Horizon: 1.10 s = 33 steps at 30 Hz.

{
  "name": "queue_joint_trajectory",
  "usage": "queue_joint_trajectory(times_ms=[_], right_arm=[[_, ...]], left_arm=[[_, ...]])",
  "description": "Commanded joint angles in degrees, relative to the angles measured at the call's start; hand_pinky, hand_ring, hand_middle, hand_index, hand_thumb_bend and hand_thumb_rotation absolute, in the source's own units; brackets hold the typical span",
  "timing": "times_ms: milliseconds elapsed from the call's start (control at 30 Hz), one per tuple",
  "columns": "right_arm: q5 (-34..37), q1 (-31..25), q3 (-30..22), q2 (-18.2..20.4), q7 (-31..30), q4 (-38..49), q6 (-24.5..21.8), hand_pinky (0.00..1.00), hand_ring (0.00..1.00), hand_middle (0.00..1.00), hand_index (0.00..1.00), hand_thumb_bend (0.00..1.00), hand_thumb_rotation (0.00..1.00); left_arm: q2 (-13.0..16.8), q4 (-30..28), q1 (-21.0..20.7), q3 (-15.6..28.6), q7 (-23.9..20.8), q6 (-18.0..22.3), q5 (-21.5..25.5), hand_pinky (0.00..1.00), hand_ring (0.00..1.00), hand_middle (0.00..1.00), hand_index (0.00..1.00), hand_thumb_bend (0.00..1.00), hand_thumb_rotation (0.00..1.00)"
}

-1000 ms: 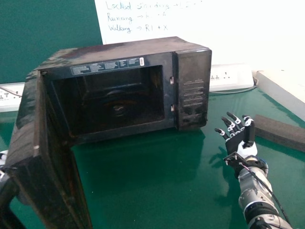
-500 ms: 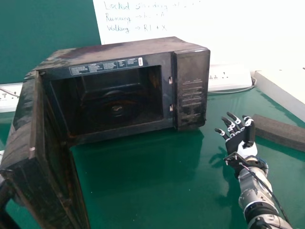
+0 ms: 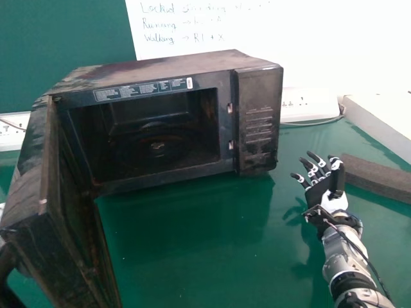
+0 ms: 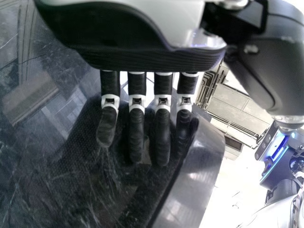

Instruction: Open the door of oven

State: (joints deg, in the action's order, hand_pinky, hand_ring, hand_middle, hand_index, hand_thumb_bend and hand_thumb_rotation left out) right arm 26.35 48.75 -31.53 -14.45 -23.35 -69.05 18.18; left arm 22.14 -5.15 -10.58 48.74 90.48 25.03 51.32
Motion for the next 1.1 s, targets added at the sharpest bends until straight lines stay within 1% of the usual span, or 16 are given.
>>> queue_joint_trajectory(times_ms=[0, 700, 1067], right_arm=[[0.23, 0.64, -0.49, -1.29, -0.96, -1.43, -0.74, 0.83, 0.92, 1.0, 1.0, 1.0, 1.0], [0.28, 1.02, -0.56, -1.78, -1.07, -2.23, -0.87, 0.83, 0.92, 1.0, 1.0, 1.0, 1.0], [0.1, 1.5, -0.55, -1.81, -0.72, -2.57, -1.12, 0.83, 0.92, 1.0, 1.0, 1.0, 1.0]], left_arm=[[-0.8, -6.38, -3.07, 0.88, -3.29, 0.49, 12.06, 0.35, 0.38, 0.46, 0.54, 0.47, 0.0], [-1.08, -6.5, -2.96, -0.3, -3.77, 1.52, 11.65, 0.35, 0.38, 0.46, 0.54, 0.47, 0.0], [-0.83, -5.4, -3.7, -0.95, -3.65, 2.07, 11.25, 0.35, 0.38, 0.46, 0.54, 0.47, 0.0]])
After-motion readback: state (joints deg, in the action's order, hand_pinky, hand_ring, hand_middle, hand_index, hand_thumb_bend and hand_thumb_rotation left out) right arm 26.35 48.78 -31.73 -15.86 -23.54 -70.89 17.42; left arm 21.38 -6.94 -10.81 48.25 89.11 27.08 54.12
